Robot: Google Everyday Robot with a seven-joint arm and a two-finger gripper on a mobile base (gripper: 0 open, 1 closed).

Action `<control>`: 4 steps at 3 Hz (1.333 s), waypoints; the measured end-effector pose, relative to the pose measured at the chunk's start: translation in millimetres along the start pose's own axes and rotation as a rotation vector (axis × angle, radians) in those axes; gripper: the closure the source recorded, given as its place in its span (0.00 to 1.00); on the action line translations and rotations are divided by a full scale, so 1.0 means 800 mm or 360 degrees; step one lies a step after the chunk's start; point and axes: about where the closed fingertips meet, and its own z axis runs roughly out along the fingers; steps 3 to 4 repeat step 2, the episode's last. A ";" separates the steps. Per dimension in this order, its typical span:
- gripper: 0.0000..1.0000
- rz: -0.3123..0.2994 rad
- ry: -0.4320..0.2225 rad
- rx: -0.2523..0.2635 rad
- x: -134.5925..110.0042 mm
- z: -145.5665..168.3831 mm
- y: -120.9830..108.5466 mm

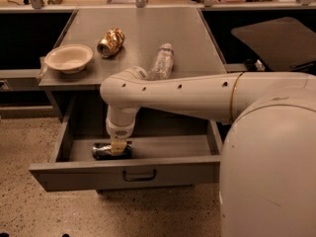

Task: Place redbull can into top drawer

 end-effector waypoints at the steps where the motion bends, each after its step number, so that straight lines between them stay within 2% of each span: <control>1: 0.13 0.0000 0.0000 0.0000 0.000 0.000 0.000; 2: 0.00 0.0000 0.0000 0.0000 0.000 0.000 0.000; 4: 0.00 0.0000 0.0000 0.0000 0.000 0.000 0.000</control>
Offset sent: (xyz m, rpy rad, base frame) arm 0.0000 0.0000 0.0000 0.0000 0.0000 0.0000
